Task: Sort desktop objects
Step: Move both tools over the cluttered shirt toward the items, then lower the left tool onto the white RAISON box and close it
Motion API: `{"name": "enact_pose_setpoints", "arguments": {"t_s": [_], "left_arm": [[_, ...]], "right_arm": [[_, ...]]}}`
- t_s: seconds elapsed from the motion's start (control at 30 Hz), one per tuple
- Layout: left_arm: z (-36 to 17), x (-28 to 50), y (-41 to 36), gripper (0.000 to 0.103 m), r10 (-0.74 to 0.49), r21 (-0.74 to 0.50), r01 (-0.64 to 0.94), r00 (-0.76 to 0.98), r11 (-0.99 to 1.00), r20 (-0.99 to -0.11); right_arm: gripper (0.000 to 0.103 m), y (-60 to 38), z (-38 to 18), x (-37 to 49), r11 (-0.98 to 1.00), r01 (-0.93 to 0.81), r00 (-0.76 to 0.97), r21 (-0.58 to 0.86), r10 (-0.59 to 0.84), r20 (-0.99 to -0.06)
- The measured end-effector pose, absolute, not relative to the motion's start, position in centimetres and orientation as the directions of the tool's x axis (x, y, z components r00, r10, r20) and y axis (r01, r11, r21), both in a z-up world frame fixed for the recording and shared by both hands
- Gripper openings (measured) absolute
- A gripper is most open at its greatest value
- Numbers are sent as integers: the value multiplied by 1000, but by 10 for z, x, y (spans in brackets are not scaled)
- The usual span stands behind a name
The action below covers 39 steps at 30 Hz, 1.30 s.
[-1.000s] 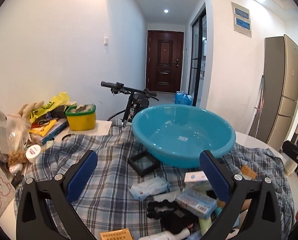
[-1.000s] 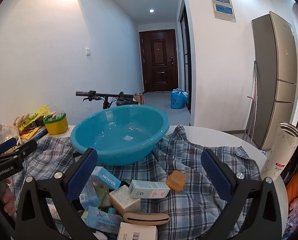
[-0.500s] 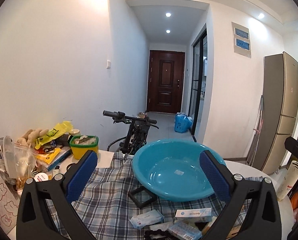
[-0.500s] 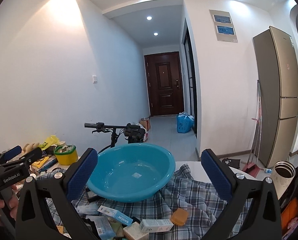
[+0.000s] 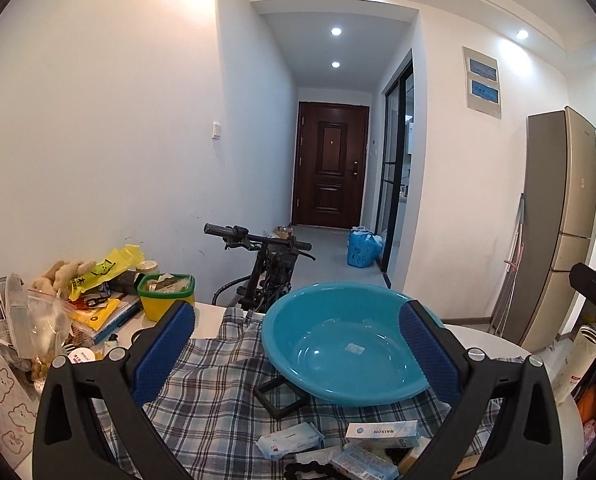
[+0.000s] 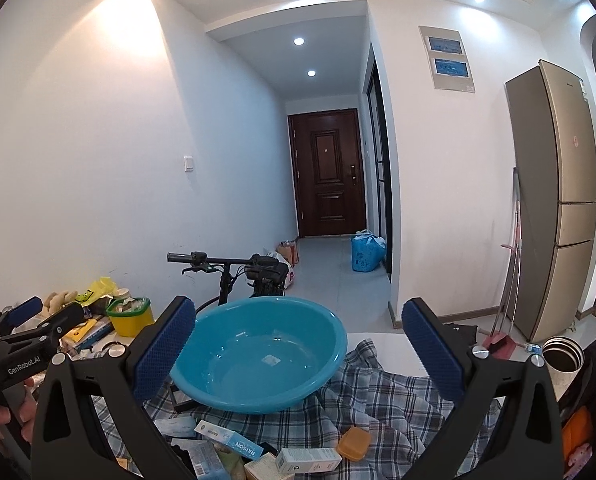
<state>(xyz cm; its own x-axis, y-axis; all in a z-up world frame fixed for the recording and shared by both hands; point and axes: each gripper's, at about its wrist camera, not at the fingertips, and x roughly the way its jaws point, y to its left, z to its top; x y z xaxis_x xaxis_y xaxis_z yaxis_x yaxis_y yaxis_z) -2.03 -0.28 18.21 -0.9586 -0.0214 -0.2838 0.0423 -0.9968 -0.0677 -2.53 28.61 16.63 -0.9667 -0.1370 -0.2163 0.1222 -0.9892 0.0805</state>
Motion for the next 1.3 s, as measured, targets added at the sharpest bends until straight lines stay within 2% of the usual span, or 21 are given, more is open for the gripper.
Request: {"name": "enact_pose_setpoints", "arguments": {"t_s": [0.2,0.33,0.7,0.9,1.17,1.3], "left_arm": [[168,-29,0,103,-17,-39,32,-940,-999,-341],[153,-38,1,103,20,-63,6,-915,-998,-402],[112,-50,3,103,-15,-3,20,-855,-1000,-519],[94,-50,10,103,-23,25,12,-833,-1000,-552],[83,-51,21,103,16,6,-24,-811,-1000,-585],[79,-52,22,103,127,-85,-94,-786,-992,-605]], "right_arm": [[103,287,154,-32,-992,111,-954,63,-124,-273],[103,290,144,-36,-993,107,-942,53,-119,-314],[103,302,94,-46,-994,73,-886,82,-103,-451],[103,307,81,-46,-995,55,-870,78,-86,-486],[103,310,70,-47,-996,47,-853,74,-79,-516],[103,306,67,-48,-996,59,-844,64,-84,-529]]}}
